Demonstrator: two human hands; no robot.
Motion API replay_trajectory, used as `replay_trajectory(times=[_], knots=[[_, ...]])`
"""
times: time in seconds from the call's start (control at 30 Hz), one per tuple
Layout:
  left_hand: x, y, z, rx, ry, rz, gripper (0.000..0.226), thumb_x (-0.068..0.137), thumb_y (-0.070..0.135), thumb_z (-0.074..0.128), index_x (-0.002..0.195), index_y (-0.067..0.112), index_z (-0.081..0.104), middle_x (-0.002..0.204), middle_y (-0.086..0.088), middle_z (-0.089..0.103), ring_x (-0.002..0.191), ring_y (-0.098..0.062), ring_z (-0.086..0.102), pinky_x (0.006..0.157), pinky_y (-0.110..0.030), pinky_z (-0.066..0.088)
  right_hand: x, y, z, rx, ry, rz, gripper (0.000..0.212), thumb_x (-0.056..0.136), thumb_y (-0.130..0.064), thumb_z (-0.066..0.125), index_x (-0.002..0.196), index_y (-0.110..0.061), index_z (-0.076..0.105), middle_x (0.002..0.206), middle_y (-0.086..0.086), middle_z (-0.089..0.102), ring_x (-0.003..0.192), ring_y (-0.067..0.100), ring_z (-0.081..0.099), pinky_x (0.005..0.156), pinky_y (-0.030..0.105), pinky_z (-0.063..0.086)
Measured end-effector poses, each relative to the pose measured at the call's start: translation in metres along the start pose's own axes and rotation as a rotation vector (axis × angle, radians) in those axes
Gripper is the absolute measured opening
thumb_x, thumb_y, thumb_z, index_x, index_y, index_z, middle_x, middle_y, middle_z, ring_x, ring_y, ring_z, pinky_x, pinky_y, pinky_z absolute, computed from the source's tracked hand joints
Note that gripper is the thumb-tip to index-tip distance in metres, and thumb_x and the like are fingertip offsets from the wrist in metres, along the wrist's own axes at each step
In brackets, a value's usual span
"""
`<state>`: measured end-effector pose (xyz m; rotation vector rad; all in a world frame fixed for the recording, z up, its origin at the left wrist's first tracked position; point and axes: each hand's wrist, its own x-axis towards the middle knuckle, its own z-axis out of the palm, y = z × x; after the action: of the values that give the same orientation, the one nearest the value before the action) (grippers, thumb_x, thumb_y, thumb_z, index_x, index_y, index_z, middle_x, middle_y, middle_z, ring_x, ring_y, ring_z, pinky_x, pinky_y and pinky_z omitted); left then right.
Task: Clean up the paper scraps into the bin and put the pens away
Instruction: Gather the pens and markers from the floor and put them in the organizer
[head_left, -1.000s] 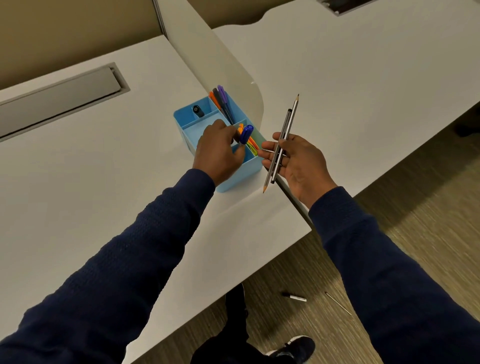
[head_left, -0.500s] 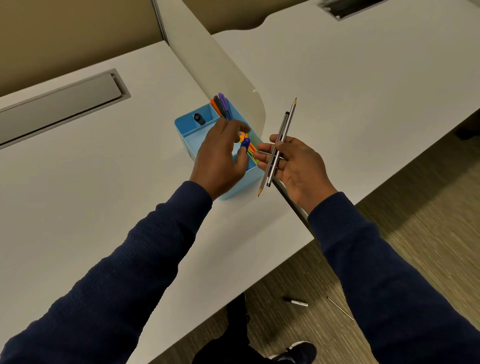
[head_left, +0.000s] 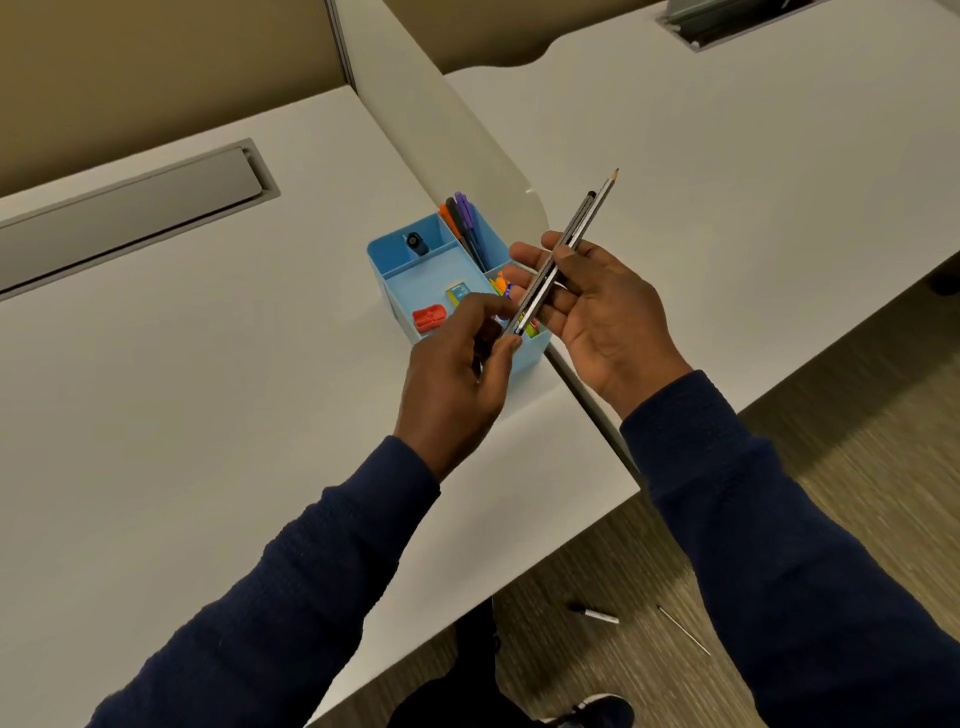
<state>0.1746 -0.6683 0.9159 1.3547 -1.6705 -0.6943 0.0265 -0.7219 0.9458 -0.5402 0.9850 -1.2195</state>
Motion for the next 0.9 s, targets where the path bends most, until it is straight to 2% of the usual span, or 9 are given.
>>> replay_trajectory(times=[0.17, 0.27, 0.37, 0.47, 0.7, 0.9], knots=[[0.011, 0.003, -0.026, -0.108, 0.170, 0.001, 0.008, 0.096, 0.013, 0.065, 0.104, 0.016, 0.066, 0.088, 0.004, 0.067, 0.079, -0.013, 0.066, 0.070, -0.028, 0.057, 0.004, -0.006, 0.008, -0.070, 0.062, -0.041, 0.020, 0.105, -0.010, 0.046, 0.119, -0.006, 0.060, 0.110, 0.014, 0.076, 0.103, 0.031, 0.074, 0.085, 0.037, 0.062], [0.019, 0.000, -0.047, -0.186, 0.249, -0.021, 0.008, 0.095, 0.012, 0.065, 0.102, 0.017, 0.064, 0.091, 0.001, 0.069, 0.081, -0.017, 0.069, 0.070, -0.029, 0.059, 0.007, -0.011, 0.010, -0.157, 0.121, -0.096, 0.019, 0.103, -0.007, 0.049, 0.117, -0.006, 0.063, 0.109, 0.015, 0.074, 0.101, 0.031, 0.074, 0.087, 0.039, 0.061], [0.027, 0.000, -0.066, -0.267, 0.286, -0.031, 0.006, 0.096, 0.015, 0.065, 0.102, 0.012, 0.065, 0.088, -0.006, 0.071, 0.073, -0.018, 0.069, 0.066, -0.028, 0.058, 0.007, -0.013, 0.010, -0.236, 0.138, -0.129, 0.020, 0.103, -0.008, 0.049, 0.116, -0.009, 0.064, 0.108, 0.013, 0.073, 0.101, 0.030, 0.074, 0.085, 0.037, 0.062], [0.033, 0.001, -0.081, -0.300, 0.321, -0.019, 0.010, 0.097, 0.021, 0.065, 0.102, 0.013, 0.066, 0.085, -0.003, 0.072, 0.070, -0.017, 0.069, 0.064, -0.030, 0.059, 0.008, -0.013, 0.012, -0.321, 0.135, -0.161, 0.021, 0.104, -0.009, 0.048, 0.119, -0.010, 0.063, 0.105, 0.010, 0.074, 0.098, 0.025, 0.075, 0.085, 0.035, 0.062], [0.041, 0.001, -0.093, -0.173, 0.330, 0.001, 0.018, 0.099, 0.027, 0.064, 0.102, 0.009, 0.065, 0.088, -0.001, 0.070, 0.079, -0.018, 0.070, 0.068, -0.024, 0.059, 0.007, -0.009, 0.024, -0.452, 0.096, -0.258, 0.017, 0.102, -0.007, 0.048, 0.115, -0.015, 0.056, 0.102, 0.011, 0.076, 0.093, 0.023, 0.075, 0.085, 0.034, 0.061], [0.048, -0.003, -0.094, -0.082, 0.316, 0.021, 0.023, 0.101, 0.022, 0.059, 0.107, 0.000, 0.064, 0.092, -0.007, 0.070, 0.081, -0.014, 0.068, 0.070, -0.015, 0.056, 0.009, -0.003, 0.032, -0.540, 0.079, -0.266, 0.015, 0.103, -0.011, 0.050, 0.111, -0.011, 0.063, 0.102, 0.005, 0.072, 0.094, 0.019, 0.073, 0.085, 0.034, 0.061]])
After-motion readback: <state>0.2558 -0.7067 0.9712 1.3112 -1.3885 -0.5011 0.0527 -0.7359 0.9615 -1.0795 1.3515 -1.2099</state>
